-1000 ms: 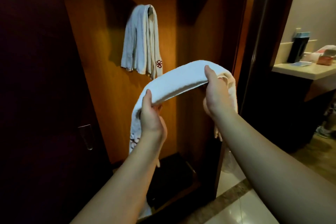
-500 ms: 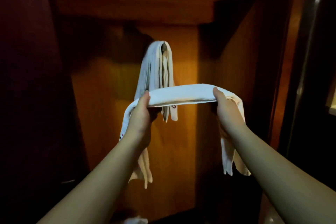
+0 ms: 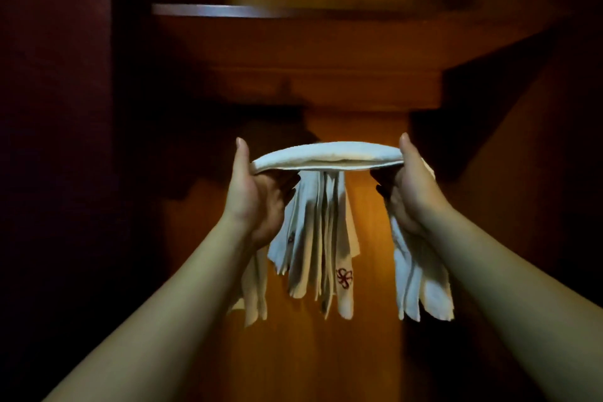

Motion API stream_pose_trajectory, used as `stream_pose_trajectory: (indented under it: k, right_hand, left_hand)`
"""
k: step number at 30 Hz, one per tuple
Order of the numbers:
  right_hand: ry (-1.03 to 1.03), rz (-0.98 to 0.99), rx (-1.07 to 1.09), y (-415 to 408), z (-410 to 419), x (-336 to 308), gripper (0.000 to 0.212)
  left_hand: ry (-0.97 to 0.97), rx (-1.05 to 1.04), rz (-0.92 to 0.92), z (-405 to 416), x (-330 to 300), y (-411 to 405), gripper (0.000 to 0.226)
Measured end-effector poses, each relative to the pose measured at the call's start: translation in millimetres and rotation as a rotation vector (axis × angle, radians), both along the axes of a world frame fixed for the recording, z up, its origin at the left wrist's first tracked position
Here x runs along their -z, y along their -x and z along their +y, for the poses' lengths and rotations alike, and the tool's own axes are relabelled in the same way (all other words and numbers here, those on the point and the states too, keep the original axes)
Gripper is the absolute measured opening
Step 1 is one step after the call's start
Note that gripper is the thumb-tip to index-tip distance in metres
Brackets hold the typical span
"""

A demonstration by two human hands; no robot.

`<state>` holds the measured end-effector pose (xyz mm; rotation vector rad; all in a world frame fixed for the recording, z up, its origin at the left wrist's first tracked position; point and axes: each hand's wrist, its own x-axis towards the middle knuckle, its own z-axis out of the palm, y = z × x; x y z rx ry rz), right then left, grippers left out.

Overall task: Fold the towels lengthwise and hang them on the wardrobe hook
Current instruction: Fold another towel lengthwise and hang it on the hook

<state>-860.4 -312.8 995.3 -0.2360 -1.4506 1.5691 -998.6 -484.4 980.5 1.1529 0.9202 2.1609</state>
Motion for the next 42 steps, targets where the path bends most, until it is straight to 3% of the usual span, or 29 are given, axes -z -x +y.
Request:
stream_pose_trajectory:
  k: [6, 11, 15, 16, 19, 24, 28, 29, 32, 33, 37, 42]
  right_hand:
    - [-0.049, -0.021, -0.065, 58, 59, -39, 0.096]
    - [-0.030, -0.061, -0.097, 100, 94, -62, 0.114]
    - [-0.026, -0.088, -0.033, 134, 124, -80, 0.139]
    - [-0.019, -0.093, -0.020, 142, 129, -84, 0.137]
    - [-0.021, -0.091, 0.002, 156, 143, -92, 0.103]
    - [-0.031, -0.129, 0.055, 188, 209, -96, 0.140]
    - [-0.016, -0.111, 0.065, 186, 196, -95, 0.086]
    - [-0.029, -0.115, 0.087, 188, 204, -94, 0.081]
    - [-0.019, -0.121, 0.036, 196, 237, -86, 0.115]
    - [-0.012, -0.140, 0.024, 194, 235, -82, 0.116]
    - [-0.023, -0.138, -0.022, 182, 183, -78, 0.086]
    - [0.011, -0.130, -0.074, 183, 185, -61, 0.086]
  left_hand:
    - [0.012, -0.069, 0.117, 43, -27, 47, 0.092]
    - [0.074, -0.047, 0.104, 80, -49, 91, 0.103]
    - [0.110, -0.086, 0.111, 109, -66, 114, 0.096]
    - [0.121, -0.083, 0.115, 116, -69, 119, 0.095]
    - [0.131, -0.069, 0.133, 136, -78, 136, 0.093]
    - [0.135, -0.121, 0.111, 163, -90, 164, 0.092]
    - [0.135, -0.134, 0.106, 174, -94, 180, 0.094]
    - [0.139, -0.136, 0.101, 176, -95, 182, 0.094]
    - [0.156, -0.104, 0.104, 179, -92, 184, 0.099]
    - [0.162, -0.084, 0.105, 180, -89, 183, 0.100]
    - [0.138, -0.095, 0.056, 183, -82, 184, 0.096]
    - [0.165, -0.124, 0.029, 184, -62, 186, 0.084]
